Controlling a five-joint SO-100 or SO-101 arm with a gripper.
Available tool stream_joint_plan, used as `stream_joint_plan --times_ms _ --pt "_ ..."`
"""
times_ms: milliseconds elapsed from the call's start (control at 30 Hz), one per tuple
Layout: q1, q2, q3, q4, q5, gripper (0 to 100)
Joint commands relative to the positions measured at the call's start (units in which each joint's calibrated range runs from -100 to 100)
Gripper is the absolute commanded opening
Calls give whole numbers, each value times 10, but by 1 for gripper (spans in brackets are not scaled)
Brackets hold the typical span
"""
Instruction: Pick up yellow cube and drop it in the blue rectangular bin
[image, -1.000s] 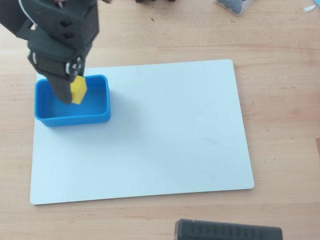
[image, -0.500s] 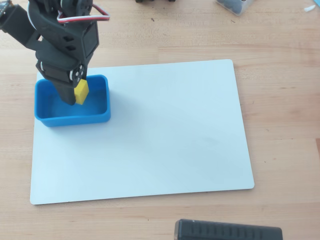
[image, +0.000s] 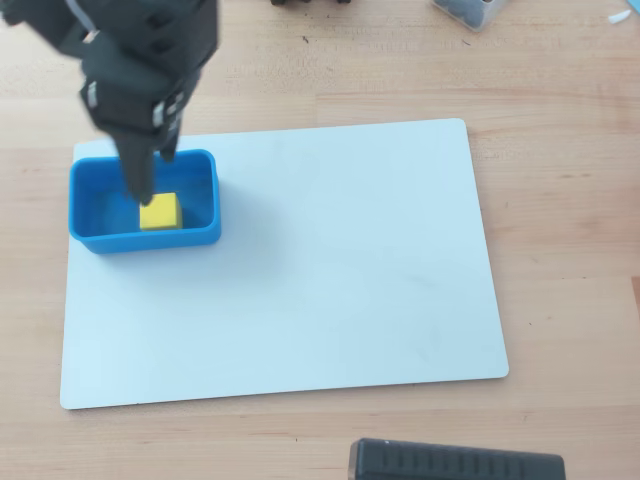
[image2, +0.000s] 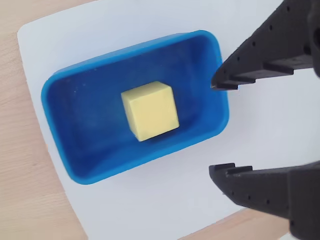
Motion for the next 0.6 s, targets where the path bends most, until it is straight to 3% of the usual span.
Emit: stream_joint_plan --times_ms 0,300,567 --pt "-76 -203 65 23 -8 17" --pt "-148 -367 270 -39 -15 3" --pt "-183 -534 483 -153 -12 1"
